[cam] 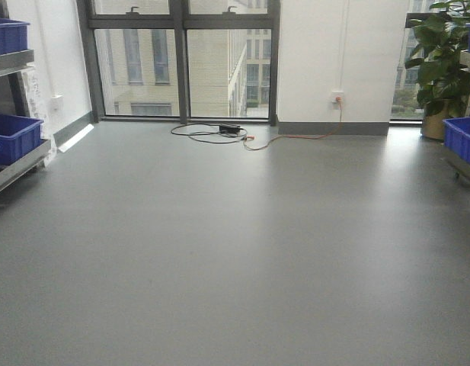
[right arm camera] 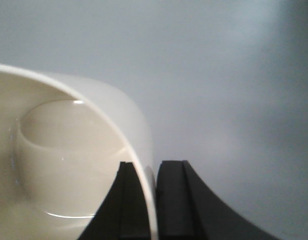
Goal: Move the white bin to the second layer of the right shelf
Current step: 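Drive and turn toward the roller-track shelf rack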
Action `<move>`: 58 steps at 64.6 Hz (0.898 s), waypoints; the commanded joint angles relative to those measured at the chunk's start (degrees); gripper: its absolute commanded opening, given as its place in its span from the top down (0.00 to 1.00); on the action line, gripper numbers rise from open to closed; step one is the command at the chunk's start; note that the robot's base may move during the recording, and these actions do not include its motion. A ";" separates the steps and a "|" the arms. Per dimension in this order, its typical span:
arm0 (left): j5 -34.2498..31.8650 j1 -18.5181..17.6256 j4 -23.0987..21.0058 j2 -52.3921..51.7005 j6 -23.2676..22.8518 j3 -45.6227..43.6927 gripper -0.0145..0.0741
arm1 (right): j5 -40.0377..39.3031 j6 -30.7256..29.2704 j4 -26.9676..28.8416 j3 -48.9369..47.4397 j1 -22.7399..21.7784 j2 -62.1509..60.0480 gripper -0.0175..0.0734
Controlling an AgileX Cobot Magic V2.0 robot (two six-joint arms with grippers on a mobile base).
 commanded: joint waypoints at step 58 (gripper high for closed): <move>-4.77 0.06 -0.30 -0.84 -0.30 1.56 0.74 | -4.44 -0.25 0.28 -1.64 -0.19 0.13 0.72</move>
